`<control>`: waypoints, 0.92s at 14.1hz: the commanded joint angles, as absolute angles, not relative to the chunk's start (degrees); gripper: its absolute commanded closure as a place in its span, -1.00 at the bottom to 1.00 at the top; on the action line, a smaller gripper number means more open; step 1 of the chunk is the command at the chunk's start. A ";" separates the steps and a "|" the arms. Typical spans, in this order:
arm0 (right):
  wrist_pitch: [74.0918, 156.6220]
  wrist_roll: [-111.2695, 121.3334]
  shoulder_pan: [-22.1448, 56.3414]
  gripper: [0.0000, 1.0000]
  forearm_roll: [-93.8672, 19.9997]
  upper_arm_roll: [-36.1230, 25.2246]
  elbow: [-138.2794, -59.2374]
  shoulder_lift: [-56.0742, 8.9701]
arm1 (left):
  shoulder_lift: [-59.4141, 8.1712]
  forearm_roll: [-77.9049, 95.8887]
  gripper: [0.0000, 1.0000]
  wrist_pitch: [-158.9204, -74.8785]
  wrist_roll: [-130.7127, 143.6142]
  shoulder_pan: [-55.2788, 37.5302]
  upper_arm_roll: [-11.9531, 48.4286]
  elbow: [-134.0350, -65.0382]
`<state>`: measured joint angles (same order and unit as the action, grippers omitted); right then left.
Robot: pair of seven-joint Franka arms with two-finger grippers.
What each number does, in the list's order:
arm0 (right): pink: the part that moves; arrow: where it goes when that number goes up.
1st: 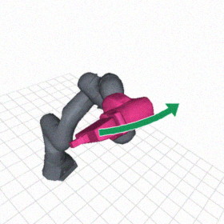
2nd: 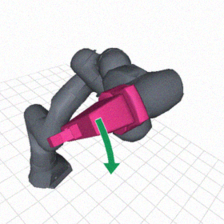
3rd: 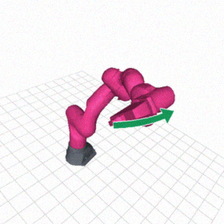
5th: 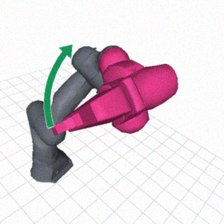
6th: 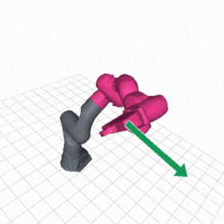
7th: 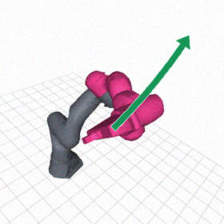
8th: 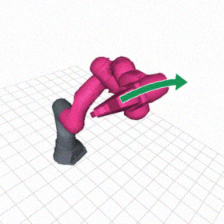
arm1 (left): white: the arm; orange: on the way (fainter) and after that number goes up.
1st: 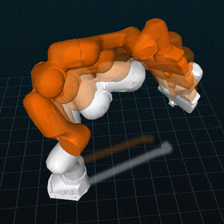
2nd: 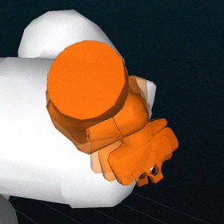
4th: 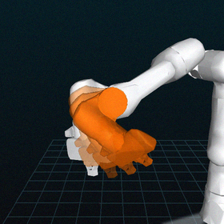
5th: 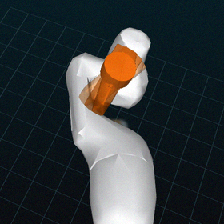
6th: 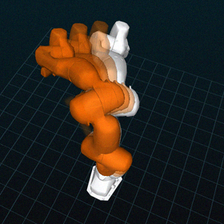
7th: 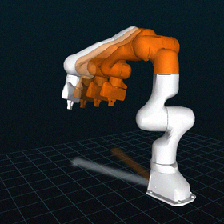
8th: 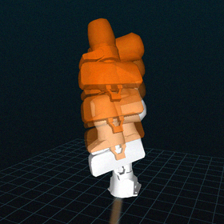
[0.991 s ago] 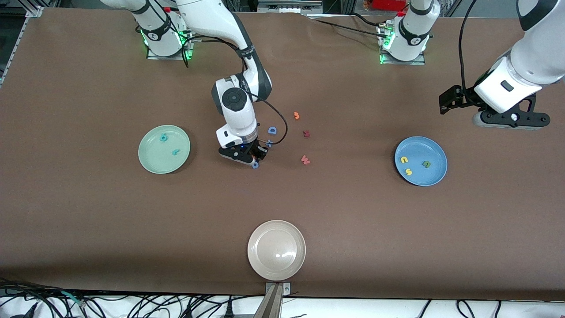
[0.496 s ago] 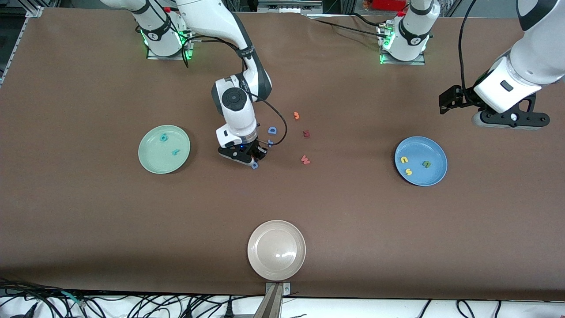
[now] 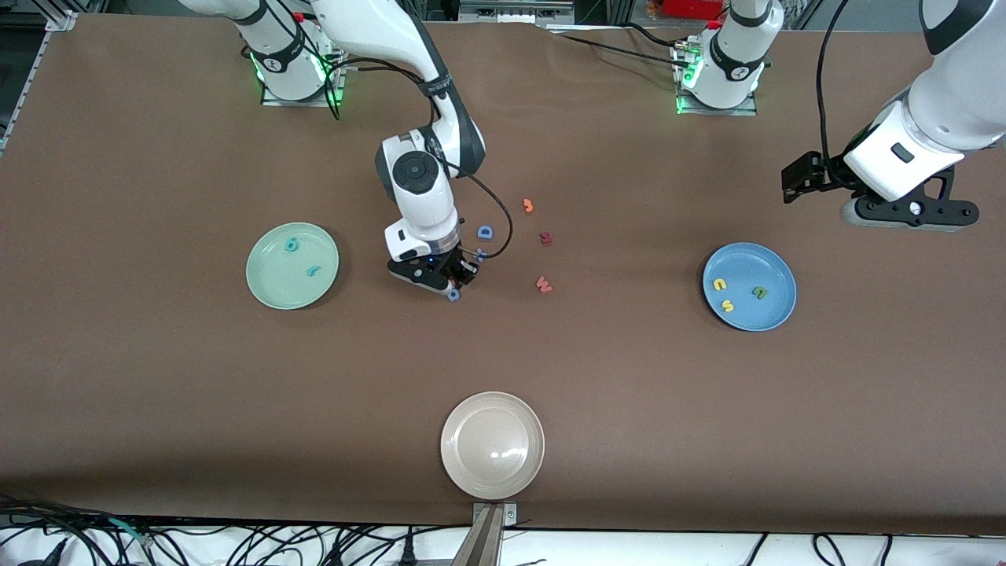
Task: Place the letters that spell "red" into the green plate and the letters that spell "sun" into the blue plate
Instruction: 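Carry the orange 6 with the right gripper to the green plate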
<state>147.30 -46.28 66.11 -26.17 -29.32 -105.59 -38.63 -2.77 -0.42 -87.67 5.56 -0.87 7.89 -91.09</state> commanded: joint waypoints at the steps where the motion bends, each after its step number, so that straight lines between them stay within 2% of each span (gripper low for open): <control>1: 141.18 -45.89 66.62 0.78 -25.75 -32.16 -106.17 -34.38 | -3.60 1.05 -1.00 -86.31 5.80 -0.70 7.82 -89.12; 4: 129.60 -38.09 66.62 0.78 -25.75 -38.12 -106.26 -29.20 | -3.60 1.05 -1.00 -86.31 5.80 -0.62 7.82 -89.12; 8: 113.76 -23.42 66.62 0.78 -25.75 -49.63 -106.26 -24.26 | -3.60 1.05 -1.00 -86.31 5.80 -0.62 7.82 -89.12; 11: 107.59 -11.82 66.53 0.77 -25.84 -57.28 -106.52 -24.17 | -3.60 1.05 -1.00 -86.31 5.80 -0.79 7.82 -89.12; 13: 106.09 -6.00 65.83 0.76 -25.84 -60.28 -107.05 -24.52 | -3.60 1.05 -1.00 -86.31 5.80 -0.70 7.82 -89.12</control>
